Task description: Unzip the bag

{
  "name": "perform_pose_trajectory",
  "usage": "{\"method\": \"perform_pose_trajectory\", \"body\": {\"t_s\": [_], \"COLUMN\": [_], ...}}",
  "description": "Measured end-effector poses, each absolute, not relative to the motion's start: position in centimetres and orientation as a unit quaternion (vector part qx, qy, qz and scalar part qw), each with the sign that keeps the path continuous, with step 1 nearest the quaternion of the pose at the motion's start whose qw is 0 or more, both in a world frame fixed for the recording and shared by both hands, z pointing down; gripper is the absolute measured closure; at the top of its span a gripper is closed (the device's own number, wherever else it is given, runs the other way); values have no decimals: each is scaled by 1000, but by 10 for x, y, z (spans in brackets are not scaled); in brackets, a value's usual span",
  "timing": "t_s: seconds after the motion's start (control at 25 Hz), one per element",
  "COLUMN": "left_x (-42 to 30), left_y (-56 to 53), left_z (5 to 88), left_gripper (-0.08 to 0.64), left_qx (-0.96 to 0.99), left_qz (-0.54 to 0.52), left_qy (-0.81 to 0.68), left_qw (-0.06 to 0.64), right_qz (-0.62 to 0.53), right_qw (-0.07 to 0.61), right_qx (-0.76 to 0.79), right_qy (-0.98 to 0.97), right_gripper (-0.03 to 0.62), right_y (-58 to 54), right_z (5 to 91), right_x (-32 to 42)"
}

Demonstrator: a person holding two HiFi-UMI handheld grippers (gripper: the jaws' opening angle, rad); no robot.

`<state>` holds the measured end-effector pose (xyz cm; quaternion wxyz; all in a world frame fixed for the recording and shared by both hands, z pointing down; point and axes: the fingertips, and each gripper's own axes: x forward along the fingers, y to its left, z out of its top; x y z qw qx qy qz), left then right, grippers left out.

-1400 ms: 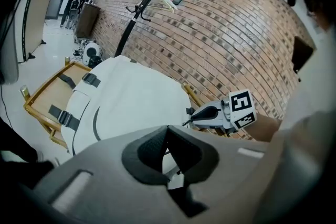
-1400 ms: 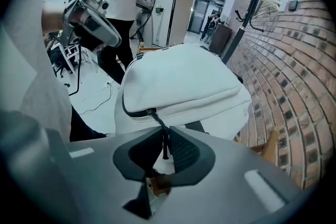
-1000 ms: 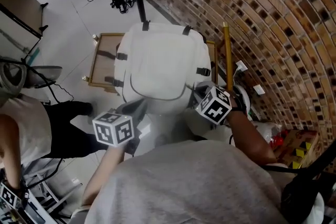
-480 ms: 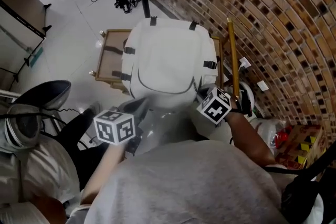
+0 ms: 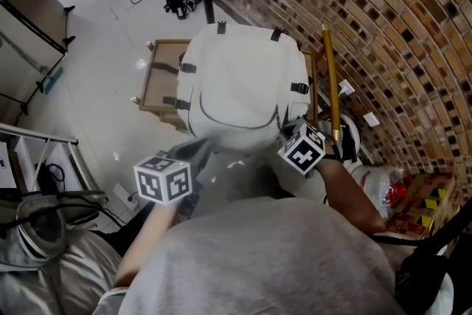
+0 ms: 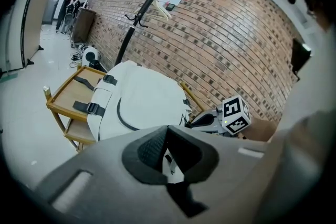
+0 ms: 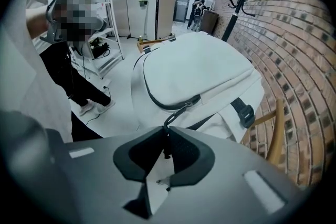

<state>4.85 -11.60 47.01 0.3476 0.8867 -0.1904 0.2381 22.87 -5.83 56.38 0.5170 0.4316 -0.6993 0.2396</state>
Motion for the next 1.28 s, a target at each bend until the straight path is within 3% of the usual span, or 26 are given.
{"method": "perform_pose_trajectory", "body": {"t_s": [1.28], "left_x": [20], "left_y": [-112], "left_z": [477], "left_gripper": [560], "left_qx": [890], "left_qz": [231], "left_qy": [-164], "left_qw": [357], "right_qz": [275], "right_qw": [512], "right_qx": [454], "right_qy": [-675], "right_gripper": [557], "right_y": [-42], "right_z": [586], "right_x": [188]}}
